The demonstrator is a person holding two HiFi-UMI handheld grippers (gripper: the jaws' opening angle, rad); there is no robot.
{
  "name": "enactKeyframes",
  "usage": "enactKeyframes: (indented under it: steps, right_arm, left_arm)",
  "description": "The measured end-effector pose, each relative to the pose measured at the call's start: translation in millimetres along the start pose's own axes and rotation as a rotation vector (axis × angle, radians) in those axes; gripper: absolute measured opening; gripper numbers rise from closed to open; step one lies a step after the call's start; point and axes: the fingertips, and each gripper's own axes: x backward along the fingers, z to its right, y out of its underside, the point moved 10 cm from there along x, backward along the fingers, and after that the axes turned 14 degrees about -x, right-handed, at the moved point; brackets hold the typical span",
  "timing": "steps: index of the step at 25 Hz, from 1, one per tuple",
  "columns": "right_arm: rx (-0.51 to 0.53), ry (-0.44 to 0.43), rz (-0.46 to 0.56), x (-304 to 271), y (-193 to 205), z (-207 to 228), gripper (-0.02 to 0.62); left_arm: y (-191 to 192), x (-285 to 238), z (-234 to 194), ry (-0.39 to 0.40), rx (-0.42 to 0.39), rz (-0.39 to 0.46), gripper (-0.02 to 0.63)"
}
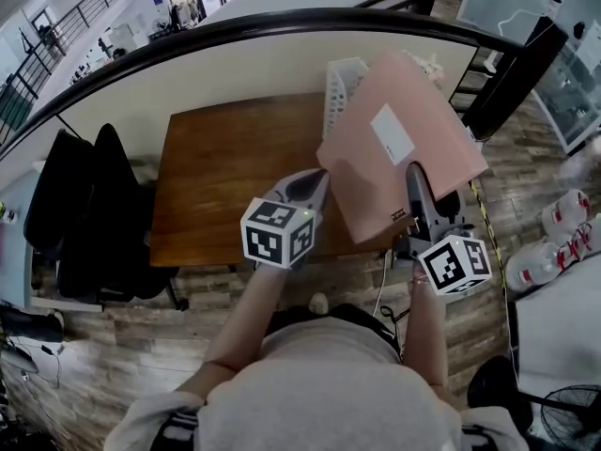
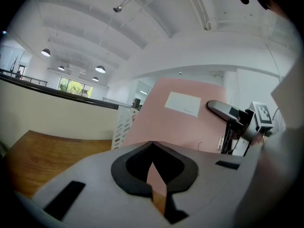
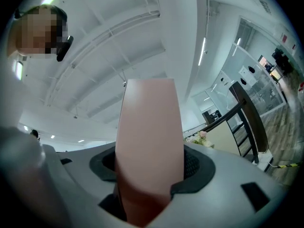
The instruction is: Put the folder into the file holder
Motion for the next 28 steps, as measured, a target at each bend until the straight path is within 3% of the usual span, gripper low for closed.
enactKeyframes:
  steps: [4,16,28]
  right_arm:
    - [-0.027,-0.031,0.002,-1,-12,11,0.29]
    - [-0.035,0.01,0.062,-4,-34,31,0.29]
    - [0.086,0.051,0.075,-26,-50,27,0.29]
  left_arm:
    - [-6,-17,5,0.009,0.003,0.015,0.011]
    - [-13,-51,6,0.065,-0.004,-0.002,0.011]
    - [-24,-77,-12,0.141,-0.015,0.001,0.011]
